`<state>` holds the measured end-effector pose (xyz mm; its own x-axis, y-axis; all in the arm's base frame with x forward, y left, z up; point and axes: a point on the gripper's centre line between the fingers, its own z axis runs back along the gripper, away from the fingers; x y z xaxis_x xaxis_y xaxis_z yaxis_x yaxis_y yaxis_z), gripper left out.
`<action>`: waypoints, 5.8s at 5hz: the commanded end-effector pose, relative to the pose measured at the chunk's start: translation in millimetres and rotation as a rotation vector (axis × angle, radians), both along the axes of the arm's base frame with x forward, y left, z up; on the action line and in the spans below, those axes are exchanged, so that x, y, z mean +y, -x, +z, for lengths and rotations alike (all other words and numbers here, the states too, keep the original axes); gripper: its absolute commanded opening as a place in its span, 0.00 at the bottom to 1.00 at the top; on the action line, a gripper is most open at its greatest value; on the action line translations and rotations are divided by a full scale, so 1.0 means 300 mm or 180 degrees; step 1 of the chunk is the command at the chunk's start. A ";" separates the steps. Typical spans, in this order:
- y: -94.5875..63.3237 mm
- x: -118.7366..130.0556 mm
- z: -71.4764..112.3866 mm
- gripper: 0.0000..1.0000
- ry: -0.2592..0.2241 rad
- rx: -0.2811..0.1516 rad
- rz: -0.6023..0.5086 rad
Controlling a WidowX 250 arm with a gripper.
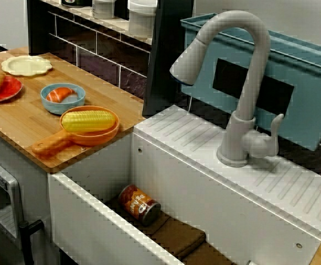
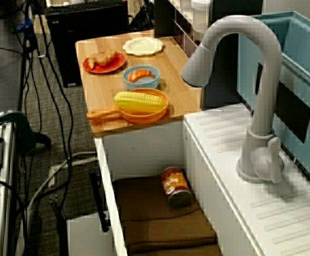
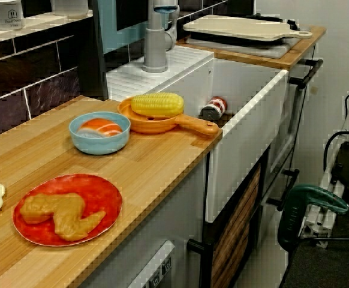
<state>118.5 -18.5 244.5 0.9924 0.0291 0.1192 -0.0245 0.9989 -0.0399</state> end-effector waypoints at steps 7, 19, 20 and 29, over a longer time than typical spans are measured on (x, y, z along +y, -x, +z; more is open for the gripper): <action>-0.463 0.074 -0.215 1.00 -0.0825 -0.0224 0.0040; -0.578 0.179 -0.506 1.00 -0.0633 -0.0147 0.0017; -0.595 0.173 -0.530 1.00 -0.0677 -0.0133 0.0022; -0.629 0.196 -0.567 1.00 -0.0427 -0.0100 0.0293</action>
